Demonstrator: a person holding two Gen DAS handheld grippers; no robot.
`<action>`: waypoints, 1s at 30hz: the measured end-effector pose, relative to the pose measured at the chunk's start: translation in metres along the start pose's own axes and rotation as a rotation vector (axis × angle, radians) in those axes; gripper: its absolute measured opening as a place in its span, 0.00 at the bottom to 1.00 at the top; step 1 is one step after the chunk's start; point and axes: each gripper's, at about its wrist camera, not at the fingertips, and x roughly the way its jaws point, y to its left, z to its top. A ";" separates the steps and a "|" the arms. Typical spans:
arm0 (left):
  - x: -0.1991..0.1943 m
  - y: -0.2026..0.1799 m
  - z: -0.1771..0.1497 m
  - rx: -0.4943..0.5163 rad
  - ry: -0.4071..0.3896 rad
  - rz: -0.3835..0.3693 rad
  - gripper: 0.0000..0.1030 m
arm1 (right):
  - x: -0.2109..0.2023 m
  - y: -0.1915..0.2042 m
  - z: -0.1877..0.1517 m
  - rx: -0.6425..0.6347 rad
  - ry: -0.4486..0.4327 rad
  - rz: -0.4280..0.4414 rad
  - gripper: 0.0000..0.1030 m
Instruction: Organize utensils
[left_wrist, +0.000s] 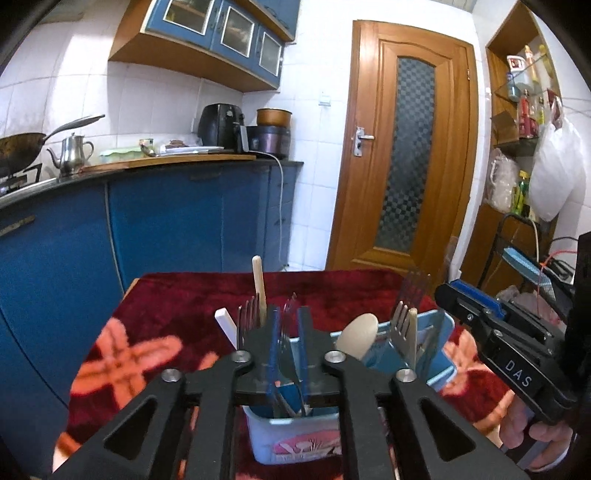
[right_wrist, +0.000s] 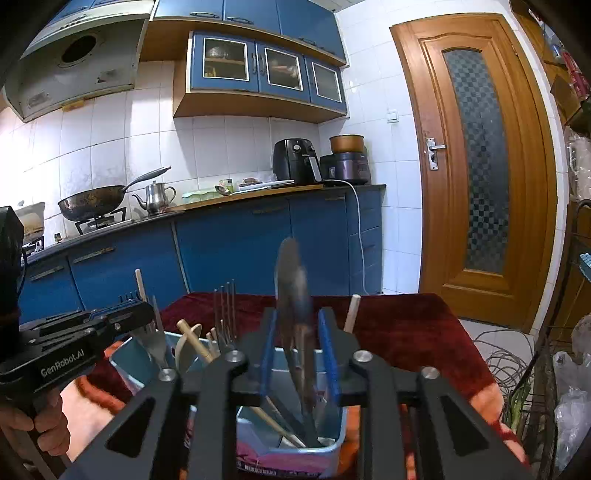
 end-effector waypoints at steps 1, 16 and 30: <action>-0.002 -0.001 0.000 0.002 0.000 0.003 0.19 | -0.002 0.000 0.000 0.003 -0.002 0.001 0.30; -0.071 -0.007 0.005 -0.004 -0.052 0.003 0.26 | -0.079 0.011 0.014 0.040 -0.041 0.045 0.33; -0.165 -0.008 0.002 -0.041 -0.099 0.021 0.26 | -0.172 0.041 0.014 0.045 -0.064 0.081 0.38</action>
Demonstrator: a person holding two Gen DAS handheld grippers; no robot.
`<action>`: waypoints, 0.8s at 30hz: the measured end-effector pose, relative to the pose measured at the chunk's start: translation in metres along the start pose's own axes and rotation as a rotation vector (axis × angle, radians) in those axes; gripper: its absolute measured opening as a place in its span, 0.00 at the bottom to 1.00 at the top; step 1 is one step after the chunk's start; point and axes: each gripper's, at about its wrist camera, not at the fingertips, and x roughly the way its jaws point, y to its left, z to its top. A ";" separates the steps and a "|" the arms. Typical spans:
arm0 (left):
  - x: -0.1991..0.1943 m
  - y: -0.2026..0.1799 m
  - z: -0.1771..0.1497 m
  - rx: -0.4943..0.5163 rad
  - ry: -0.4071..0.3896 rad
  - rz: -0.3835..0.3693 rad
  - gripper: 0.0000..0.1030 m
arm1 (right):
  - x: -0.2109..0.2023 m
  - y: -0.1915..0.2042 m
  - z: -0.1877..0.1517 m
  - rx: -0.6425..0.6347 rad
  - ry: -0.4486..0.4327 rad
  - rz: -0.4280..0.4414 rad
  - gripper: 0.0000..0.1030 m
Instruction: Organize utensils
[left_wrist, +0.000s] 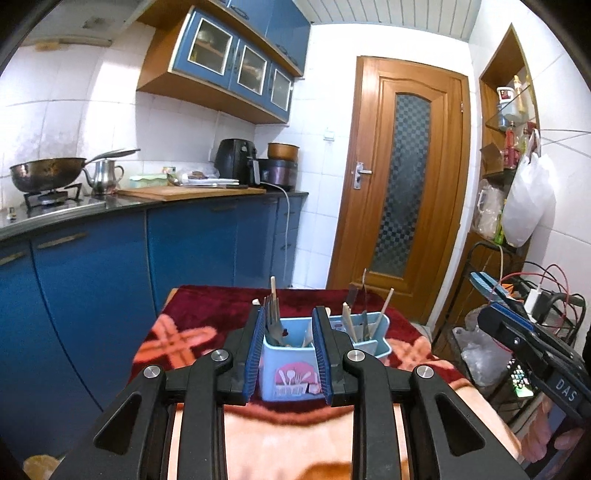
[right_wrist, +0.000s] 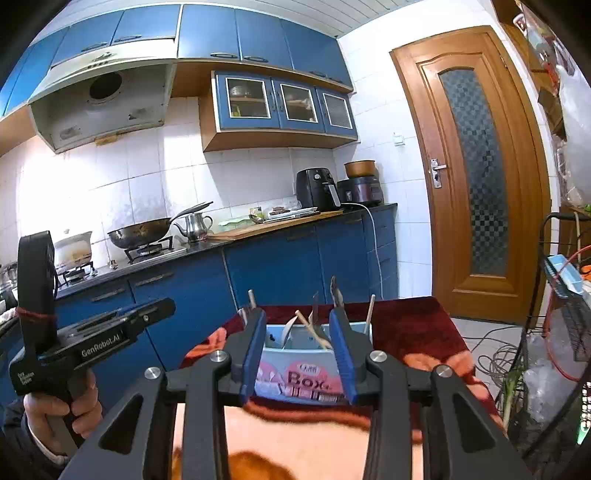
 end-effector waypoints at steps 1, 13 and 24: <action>-0.005 0.001 -0.002 -0.001 0.000 0.001 0.26 | -0.007 0.004 -0.002 0.002 0.004 0.000 0.39; -0.052 -0.002 -0.035 0.022 -0.031 0.057 0.47 | -0.053 0.018 -0.036 0.014 0.005 -0.016 0.54; -0.031 -0.006 -0.084 0.033 0.011 0.136 0.74 | -0.047 -0.002 -0.078 0.050 0.026 -0.026 0.80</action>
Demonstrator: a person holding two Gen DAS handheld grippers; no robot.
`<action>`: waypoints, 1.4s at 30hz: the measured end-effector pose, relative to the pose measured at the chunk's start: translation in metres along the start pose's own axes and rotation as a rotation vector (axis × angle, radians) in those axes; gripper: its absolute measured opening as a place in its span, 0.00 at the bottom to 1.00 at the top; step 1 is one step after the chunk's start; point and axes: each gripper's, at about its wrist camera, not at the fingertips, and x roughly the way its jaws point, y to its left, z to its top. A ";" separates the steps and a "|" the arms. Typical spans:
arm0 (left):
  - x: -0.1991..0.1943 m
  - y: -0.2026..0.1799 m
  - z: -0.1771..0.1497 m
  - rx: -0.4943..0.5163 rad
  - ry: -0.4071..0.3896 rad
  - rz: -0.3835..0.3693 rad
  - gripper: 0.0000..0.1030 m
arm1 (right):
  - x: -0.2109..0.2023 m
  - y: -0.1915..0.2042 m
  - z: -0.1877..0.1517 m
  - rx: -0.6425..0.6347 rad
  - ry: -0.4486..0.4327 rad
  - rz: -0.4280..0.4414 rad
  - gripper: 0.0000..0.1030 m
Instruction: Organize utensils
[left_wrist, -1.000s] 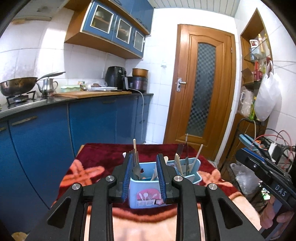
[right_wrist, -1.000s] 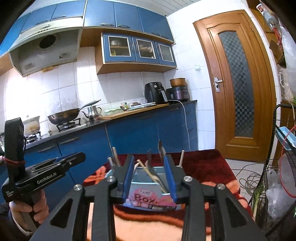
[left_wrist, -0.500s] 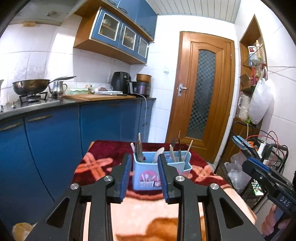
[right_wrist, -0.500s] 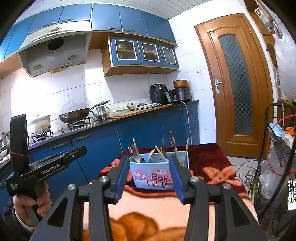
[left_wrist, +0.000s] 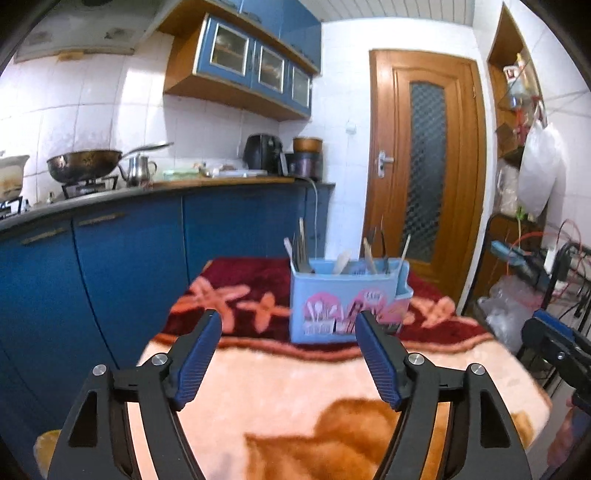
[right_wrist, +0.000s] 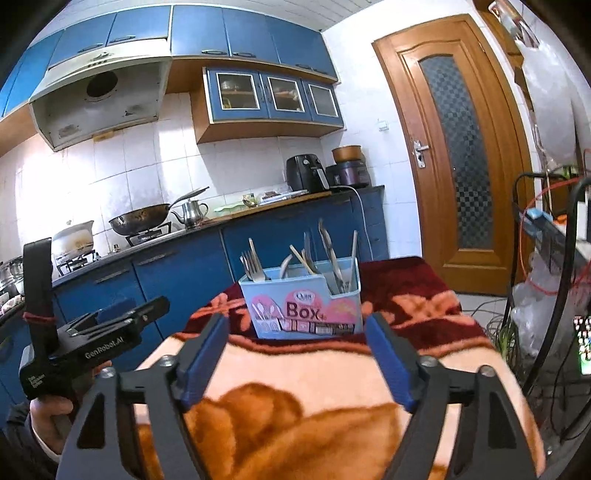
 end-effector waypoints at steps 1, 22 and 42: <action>0.004 0.000 -0.005 -0.001 0.011 0.002 0.74 | 0.003 -0.001 -0.005 -0.006 0.006 -0.004 0.80; 0.053 -0.001 -0.058 -0.015 0.120 0.043 0.74 | 0.052 -0.024 -0.057 -0.062 0.052 -0.147 0.82; 0.057 0.000 -0.062 -0.023 0.134 0.050 0.74 | 0.055 -0.021 -0.062 -0.080 0.039 -0.153 0.86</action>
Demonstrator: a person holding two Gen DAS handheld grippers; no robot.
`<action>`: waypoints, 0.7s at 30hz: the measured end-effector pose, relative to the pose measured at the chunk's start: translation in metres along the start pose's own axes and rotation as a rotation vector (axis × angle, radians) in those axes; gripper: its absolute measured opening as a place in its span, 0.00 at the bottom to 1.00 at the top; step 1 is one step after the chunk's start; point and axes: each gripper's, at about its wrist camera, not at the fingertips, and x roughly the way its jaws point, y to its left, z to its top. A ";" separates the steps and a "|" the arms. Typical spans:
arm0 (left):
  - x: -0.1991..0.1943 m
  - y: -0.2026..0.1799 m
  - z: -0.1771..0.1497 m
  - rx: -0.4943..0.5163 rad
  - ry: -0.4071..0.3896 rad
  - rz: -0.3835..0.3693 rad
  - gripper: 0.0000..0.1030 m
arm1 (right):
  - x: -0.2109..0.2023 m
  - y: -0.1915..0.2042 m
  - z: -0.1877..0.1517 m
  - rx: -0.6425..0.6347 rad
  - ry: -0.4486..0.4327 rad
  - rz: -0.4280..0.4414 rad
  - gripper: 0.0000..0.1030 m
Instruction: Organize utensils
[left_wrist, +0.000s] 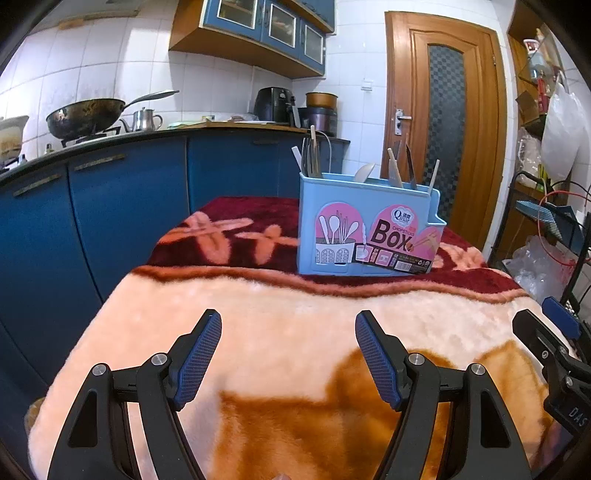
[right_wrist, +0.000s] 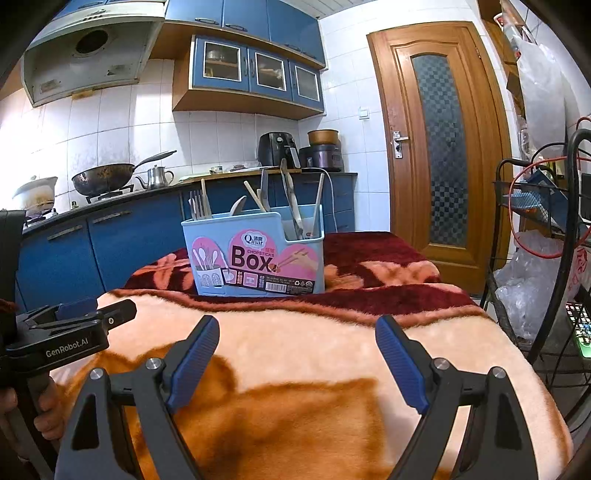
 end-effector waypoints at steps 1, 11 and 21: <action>0.000 0.000 0.000 0.000 0.000 0.001 0.74 | 0.000 0.000 0.000 0.000 0.000 0.001 0.86; 0.000 0.000 0.000 0.000 -0.003 0.007 0.74 | 0.000 -0.001 0.000 -0.001 -0.001 0.001 0.86; -0.002 -0.002 0.000 0.006 -0.006 0.005 0.74 | 0.000 -0.001 0.000 -0.001 -0.003 0.002 0.86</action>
